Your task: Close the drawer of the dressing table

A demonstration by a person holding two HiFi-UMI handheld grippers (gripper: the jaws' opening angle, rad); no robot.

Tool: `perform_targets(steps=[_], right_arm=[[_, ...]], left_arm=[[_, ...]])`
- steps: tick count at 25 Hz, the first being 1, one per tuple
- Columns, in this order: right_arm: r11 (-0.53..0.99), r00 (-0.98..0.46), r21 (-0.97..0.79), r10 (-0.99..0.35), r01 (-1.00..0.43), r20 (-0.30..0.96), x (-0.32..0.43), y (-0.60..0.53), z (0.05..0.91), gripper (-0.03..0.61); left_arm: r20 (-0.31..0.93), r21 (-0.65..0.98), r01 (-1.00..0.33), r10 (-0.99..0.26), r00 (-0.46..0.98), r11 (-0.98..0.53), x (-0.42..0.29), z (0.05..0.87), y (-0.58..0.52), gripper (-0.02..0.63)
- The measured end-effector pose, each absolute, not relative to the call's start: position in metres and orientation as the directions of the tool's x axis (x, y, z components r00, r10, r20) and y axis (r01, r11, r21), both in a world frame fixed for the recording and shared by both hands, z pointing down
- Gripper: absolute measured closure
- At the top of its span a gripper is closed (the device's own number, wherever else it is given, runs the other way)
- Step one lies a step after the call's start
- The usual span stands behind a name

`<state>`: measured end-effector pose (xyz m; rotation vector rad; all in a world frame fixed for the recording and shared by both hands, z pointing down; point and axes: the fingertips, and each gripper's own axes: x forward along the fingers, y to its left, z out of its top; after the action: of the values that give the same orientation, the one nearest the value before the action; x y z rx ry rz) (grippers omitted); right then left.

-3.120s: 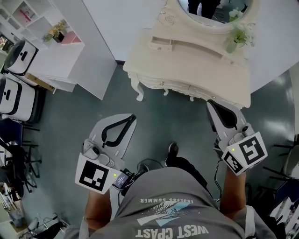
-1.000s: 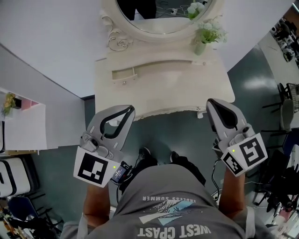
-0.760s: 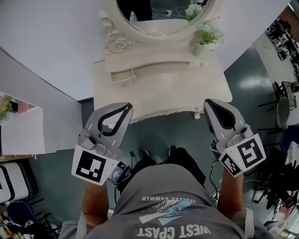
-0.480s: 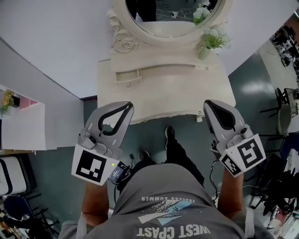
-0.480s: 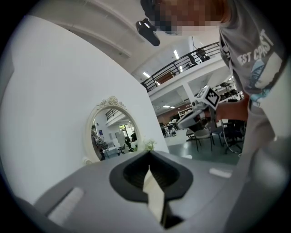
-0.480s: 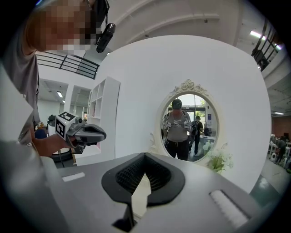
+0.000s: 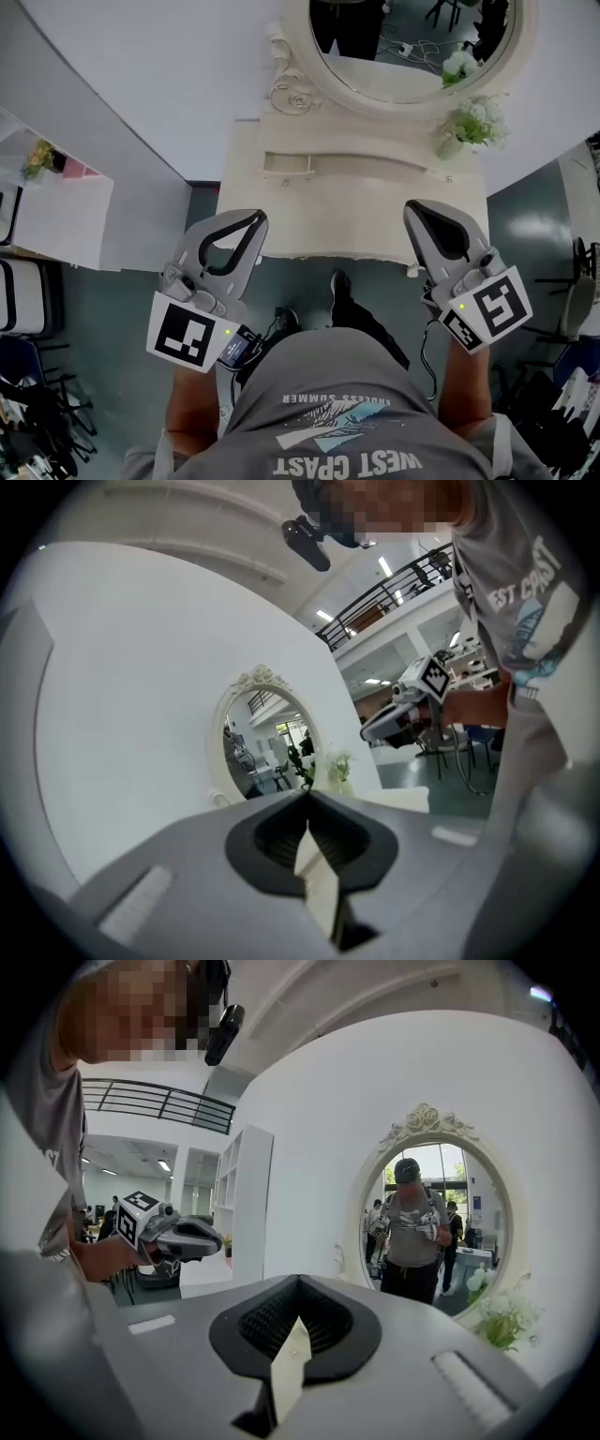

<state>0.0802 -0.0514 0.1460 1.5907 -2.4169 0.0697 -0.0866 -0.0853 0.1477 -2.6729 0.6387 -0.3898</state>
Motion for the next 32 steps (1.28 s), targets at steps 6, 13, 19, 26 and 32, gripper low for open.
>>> perform_targets(steps=[6, 13, 19, 26, 32], right_arm=[[0.478, -0.447, 0.091, -0.862, -0.873, 0.24, 0.087, -0.087, 0.149, 0.578], [0.52, -0.487, 0.072, -0.834, -0.851, 0.26, 0.103, -0.114, 0.163, 0.578], [0.529, -0.495, 0.045, -0.819, -0.848, 0.291, 0.117, -0.138, 0.183, 0.578], [0.538, -0.505, 0.016, -0.801, -0.843, 0.32, 0.127, -0.165, 0.211, 0.578], [0.539, -0.509, -0.012, -0.789, -0.842, 0.345, 0.135, -0.183, 0.236, 0.577]], left_arm=[[0.203, -0.377, -0.447, -0.543, 0.815, -0.811, -0.079, 0.159, -0.108, 0.612], [0.241, -0.307, -0.515, -0.589, 0.772, -0.8, -0.066, 0.182, -0.131, 0.612], [0.288, -0.24, -0.546, -0.596, 0.749, -0.803, -0.055, 0.209, -0.155, 0.612], [0.349, -0.18, -0.57, -0.594, 0.725, -0.802, -0.045, 0.254, -0.187, 0.612], [0.405, -0.141, -0.577, -0.579, 0.708, -0.804, -0.038, 0.3, -0.213, 0.612]])
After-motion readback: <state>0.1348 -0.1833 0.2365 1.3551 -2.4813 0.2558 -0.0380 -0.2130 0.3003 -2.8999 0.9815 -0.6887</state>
